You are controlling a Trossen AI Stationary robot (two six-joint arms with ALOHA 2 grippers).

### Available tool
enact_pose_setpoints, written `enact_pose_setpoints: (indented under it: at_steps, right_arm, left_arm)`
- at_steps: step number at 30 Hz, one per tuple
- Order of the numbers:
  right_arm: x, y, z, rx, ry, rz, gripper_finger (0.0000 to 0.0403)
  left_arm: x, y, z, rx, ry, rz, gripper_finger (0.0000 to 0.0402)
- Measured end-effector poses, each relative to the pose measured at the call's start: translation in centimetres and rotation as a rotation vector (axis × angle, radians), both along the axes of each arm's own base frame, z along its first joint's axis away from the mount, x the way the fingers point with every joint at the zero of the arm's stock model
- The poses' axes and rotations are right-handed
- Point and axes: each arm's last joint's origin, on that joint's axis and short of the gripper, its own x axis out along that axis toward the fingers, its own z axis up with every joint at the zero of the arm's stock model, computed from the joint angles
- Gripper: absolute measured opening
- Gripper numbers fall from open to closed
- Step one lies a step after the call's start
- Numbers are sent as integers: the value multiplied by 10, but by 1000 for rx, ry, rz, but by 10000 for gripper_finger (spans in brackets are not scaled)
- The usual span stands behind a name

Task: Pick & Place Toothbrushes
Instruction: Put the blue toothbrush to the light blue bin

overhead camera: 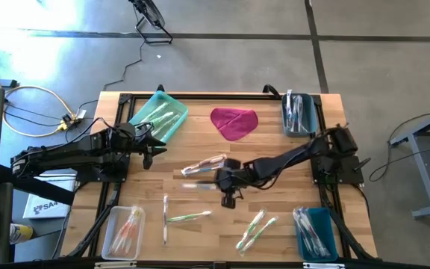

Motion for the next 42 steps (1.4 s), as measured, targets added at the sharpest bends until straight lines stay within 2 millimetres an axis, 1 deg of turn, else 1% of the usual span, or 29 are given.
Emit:
enact_pose_setpoints:
  at_steps: [5, 9, 14, 17, 22, 26, 30, 35, 42]
  right_arm:
    - [-22, -6, 30, -110, 14, -157, 3]
    - [-44, -4, 53, -161, 12, -276, 3]
    - [-72, -1, 74, -169, 16, -435, 3]
    - [-85, -3, 83, -170, 6, -532, 3]
    - [-98, -6, 90, -149, 1, -630, 3]
    - [-102, -7, 88, -152, 40, -649, 3]
    - [-111, -9, 85, -204, 82, -707, 3]
    - [-129, -16, 85, -293, 147, -830, 3]
    - [-157, -20, 94, -393, 190, -950, 3]
  left_arm:
    - [0, 0, 0, -1, 0, -1, 116]
    - [0, 0, 0, -1, 0, -2, 116]
    - [0, 0, 0, 0, -1, -1, 116]
    - [0, 0, 0, 0, -2, -1, 116]
    - [0, 0, 0, 2, -5, 1, 116]
    - [0, 0, 0, 2, -5, 1, 116]
    - [0, 0, 0, 2, -5, 1, 116]
    - [0, 0, 0, 2, -5, 1, 116]
    - [0, 0, 0, 2, -5, 1, 116]
